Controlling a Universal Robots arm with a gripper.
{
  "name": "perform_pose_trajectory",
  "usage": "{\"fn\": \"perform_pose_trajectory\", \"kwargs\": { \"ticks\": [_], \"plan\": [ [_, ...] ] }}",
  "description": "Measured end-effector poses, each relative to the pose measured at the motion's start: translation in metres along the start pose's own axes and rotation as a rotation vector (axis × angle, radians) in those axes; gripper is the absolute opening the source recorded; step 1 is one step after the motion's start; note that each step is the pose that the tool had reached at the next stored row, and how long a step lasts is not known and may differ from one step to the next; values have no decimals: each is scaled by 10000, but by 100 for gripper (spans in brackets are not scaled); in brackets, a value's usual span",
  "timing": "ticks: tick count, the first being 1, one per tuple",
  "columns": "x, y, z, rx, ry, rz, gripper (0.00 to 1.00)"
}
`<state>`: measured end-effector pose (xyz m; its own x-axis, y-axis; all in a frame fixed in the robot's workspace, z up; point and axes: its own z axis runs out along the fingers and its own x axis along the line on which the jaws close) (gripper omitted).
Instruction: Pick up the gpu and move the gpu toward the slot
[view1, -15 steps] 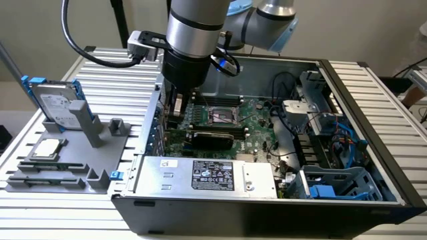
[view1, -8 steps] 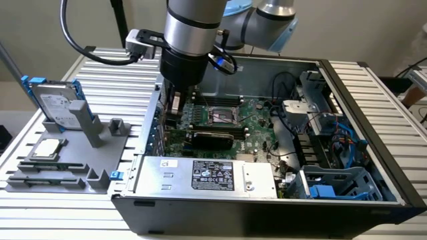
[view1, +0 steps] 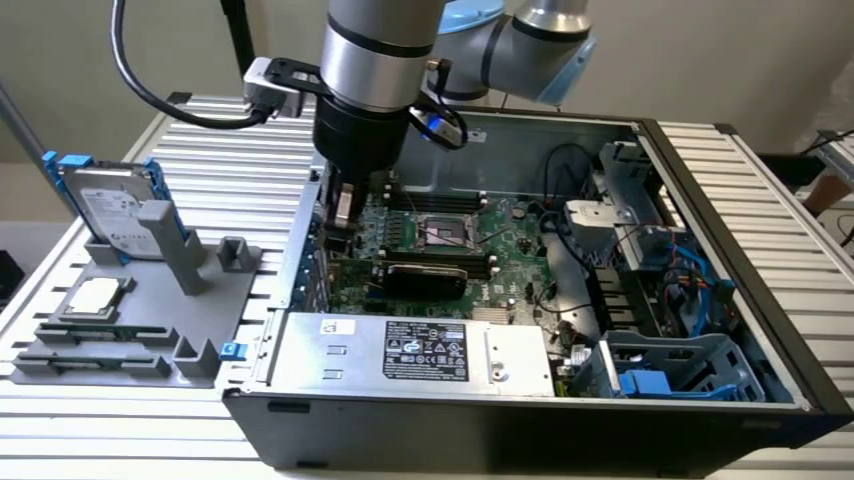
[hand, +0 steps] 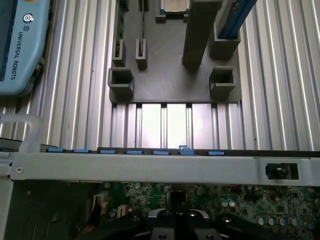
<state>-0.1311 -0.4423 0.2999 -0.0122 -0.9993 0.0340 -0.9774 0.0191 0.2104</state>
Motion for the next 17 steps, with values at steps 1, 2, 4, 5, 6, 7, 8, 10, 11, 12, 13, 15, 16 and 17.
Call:
{"fn": "perform_pose_trajectory", "kwargs": {
  "ticks": [1,2,4,5,6,7,8,10,11,12,13,15,16,17],
  "plan": [
    [0,2,1,-1,-3,11,11],
    [0,3,1,-1,-5,20,11],
    [0,4,2,-1,-11,42,11],
    [0,4,1,-2,-14,59,11],
    [0,4,2,-2,-19,80,11],
    [0,5,1,-3,-23,102,11],
    [-1,5,2,-4,-28,123,11],
    [-1,5,2,-6,-37,167,11],
    [-1,5,3,-6,-42,192,11],
    [-1,6,3,-7,-47,213,11],
    [-2,7,4,-8,-52,237,11],
    [-2,9,6,-10,-63,287,11],
    [-2,10,6,-11,-67,309,11],
    [-2,10,7,-11,-72,329,11]
  ]
}}
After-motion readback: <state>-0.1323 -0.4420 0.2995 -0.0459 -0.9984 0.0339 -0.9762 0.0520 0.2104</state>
